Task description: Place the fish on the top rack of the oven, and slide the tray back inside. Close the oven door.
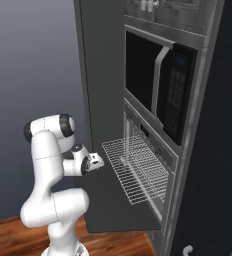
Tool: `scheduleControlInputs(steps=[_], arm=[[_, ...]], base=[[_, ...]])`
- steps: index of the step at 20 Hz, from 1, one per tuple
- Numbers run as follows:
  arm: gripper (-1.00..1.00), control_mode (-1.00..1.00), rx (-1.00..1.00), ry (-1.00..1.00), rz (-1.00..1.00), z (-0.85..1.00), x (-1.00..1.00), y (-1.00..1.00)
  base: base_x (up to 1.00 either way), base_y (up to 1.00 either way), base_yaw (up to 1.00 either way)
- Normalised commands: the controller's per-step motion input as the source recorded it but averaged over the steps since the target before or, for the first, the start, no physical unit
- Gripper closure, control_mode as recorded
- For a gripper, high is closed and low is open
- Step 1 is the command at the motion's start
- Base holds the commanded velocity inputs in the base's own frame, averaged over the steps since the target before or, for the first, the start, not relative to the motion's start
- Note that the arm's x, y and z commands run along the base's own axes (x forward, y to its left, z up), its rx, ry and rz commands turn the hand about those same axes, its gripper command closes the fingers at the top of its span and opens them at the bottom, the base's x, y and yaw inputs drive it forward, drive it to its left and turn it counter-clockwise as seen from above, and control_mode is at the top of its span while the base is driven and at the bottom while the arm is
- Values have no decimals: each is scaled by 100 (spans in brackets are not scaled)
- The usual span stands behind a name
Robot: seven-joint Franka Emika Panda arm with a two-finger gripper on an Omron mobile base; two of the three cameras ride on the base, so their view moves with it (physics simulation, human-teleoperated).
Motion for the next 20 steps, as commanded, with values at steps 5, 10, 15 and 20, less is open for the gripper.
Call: scheduleControlInputs(steps=[5,10,15,20], arm=[[-100,-100,2,0,-1,-59,35,-19],[-100,-100,0,0,0,-47,43,-33],[-100,-100,0,0,0,-19,31,-62],[-100,-100,0,0,0,-21,35,-68]], base=[[0,0,0],[0,0,0],[0,0,0],[0,0,0]])
